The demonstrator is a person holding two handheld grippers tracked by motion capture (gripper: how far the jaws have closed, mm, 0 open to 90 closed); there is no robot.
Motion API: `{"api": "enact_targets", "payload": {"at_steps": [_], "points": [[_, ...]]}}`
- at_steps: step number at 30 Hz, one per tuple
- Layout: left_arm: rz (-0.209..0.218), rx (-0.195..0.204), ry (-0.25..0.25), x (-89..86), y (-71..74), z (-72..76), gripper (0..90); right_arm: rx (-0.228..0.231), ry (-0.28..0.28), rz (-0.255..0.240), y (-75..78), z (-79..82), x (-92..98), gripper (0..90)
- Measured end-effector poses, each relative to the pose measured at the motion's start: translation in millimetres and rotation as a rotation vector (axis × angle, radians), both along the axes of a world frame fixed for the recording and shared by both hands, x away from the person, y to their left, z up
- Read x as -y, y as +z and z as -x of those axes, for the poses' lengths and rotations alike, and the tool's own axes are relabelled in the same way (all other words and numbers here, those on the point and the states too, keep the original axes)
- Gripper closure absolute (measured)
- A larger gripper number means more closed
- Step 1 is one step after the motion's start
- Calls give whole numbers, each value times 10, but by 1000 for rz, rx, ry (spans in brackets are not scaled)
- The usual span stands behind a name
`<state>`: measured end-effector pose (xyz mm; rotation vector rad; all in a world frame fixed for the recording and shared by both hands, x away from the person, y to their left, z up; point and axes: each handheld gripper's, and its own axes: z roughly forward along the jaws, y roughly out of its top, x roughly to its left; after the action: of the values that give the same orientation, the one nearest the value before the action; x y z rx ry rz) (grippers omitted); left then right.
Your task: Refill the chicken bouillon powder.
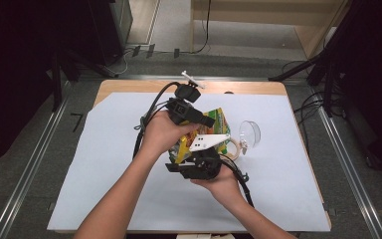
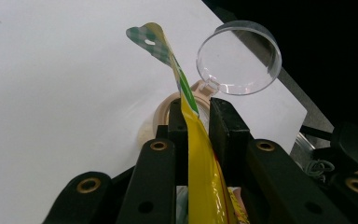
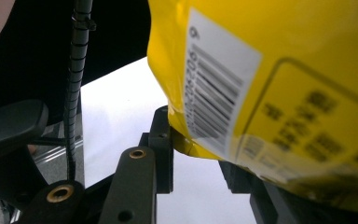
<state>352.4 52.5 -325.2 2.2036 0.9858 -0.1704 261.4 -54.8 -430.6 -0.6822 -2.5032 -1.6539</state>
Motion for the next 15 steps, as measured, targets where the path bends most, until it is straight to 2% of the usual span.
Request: {"api": "enact_targets", "payload": {"at_steps": [2, 4, 7, 10, 15], "points": [[-3, 1, 0, 2, 0, 2, 793, -1, 0, 1, -2, -2, 0, 705], [-19, 20, -4, 28, 9, 34, 794, 8, -1, 12, -13, -7, -3, 705], [-20, 18, -5, 25, 11, 33, 795, 16, 1, 9, -12, -3, -2, 705], [-5, -6, -3, 0, -7, 5, 796, 15, 1, 11, -8, 4, -4, 706], [-10, 5, -7, 4, 3, 21, 795, 15, 0, 13, -6, 8, -7, 706]]}}
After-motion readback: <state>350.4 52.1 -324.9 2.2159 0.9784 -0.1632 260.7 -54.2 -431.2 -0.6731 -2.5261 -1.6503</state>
